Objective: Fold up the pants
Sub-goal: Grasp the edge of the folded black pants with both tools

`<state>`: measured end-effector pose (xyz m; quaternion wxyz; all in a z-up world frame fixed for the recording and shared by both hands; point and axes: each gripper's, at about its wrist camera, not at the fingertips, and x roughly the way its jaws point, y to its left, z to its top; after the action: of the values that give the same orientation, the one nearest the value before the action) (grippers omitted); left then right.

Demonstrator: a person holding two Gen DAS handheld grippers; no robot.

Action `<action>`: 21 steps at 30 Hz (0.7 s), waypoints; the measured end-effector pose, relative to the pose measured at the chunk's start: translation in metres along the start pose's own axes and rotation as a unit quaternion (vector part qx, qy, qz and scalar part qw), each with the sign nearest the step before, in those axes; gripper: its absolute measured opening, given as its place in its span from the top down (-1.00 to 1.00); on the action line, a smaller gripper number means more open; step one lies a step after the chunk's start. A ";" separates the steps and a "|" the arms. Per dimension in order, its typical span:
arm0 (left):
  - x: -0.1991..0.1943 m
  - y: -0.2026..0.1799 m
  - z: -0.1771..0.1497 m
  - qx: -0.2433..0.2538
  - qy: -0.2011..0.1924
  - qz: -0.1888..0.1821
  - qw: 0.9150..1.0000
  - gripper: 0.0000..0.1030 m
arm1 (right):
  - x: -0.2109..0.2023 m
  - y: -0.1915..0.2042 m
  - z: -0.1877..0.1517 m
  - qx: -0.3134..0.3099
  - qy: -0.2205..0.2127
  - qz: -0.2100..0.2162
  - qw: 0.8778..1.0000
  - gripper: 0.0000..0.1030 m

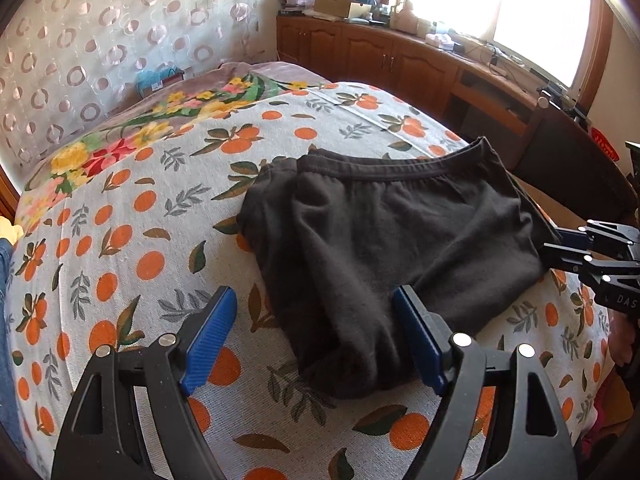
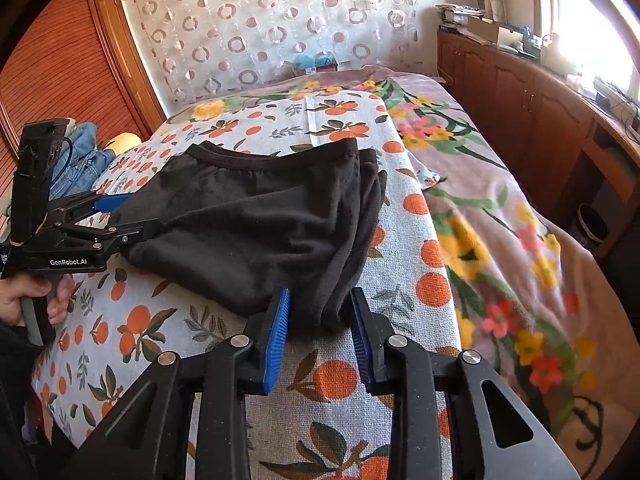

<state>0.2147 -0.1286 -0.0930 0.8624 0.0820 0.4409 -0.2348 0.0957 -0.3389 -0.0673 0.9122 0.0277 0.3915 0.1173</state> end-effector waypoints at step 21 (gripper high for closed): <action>0.012 0.046 0.035 -0.076 0.001 -0.055 0.996 -0.54 | 0.040 -0.024 0.051 -0.036 0.010 0.025 0.999 0.16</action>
<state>0.2680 -0.1049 -0.0845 0.8515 -0.0074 0.4623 -0.2475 0.1636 -0.3510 -0.0638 0.9055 0.0035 0.3953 0.1543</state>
